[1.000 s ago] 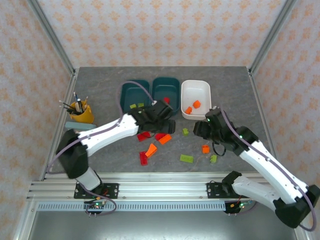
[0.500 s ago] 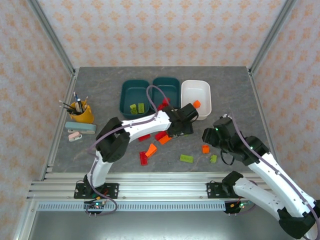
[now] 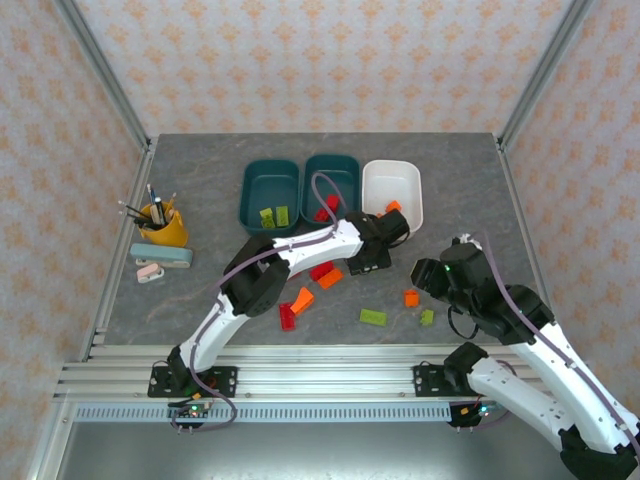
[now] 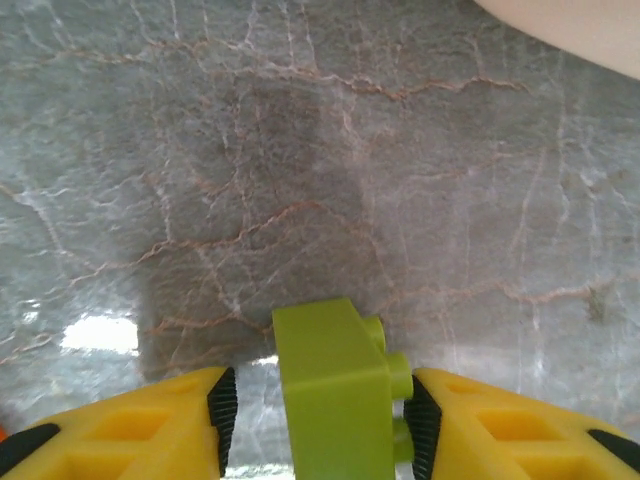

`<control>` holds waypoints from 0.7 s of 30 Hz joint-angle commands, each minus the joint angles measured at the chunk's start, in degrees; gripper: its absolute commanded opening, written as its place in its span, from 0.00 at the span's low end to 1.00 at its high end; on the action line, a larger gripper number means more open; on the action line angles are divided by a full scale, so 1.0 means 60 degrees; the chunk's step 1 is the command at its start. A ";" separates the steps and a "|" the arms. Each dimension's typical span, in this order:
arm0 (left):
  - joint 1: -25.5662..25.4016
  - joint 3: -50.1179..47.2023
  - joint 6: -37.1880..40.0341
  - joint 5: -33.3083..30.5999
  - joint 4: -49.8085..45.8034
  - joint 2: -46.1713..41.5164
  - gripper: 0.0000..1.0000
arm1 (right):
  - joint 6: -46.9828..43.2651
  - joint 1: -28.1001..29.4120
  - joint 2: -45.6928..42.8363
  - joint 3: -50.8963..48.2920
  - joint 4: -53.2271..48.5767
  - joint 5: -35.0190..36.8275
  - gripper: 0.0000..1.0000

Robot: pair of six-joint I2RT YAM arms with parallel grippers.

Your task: Sort the legos into containers by color

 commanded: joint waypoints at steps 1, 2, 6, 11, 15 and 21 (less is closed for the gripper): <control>-0.0048 0.0335 0.0025 -0.0401 -0.0561 0.0198 0.45 | 0.0138 -0.0036 -0.0042 -0.0083 -0.0191 0.0101 0.58; -0.0041 0.0319 0.0053 -0.0426 -0.0519 0.0214 0.43 | 0.0138 -0.0036 -0.0042 -0.0075 -0.0180 0.0101 0.58; -0.0004 0.0304 0.0197 -0.0447 -0.0447 0.0304 0.29 | 0.0123 -0.0037 -0.0027 -0.0090 -0.0155 0.0072 0.58; 0.0003 0.0144 0.0383 -0.0963 -0.0564 -0.0150 0.16 | -0.0053 -0.0037 -0.0035 0.0007 -0.0164 -0.0045 0.58; 0.0060 -0.0220 0.0656 -0.1372 -0.0669 -0.1174 0.14 | -0.0580 -0.0037 -0.0198 -0.0023 0.0503 -0.0972 0.58; 0.0794 -0.1528 0.1077 -0.1565 -0.0908 -0.3183 0.14 | -0.1006 -0.0037 -0.0158 -0.0126 0.2745 -0.2488 0.61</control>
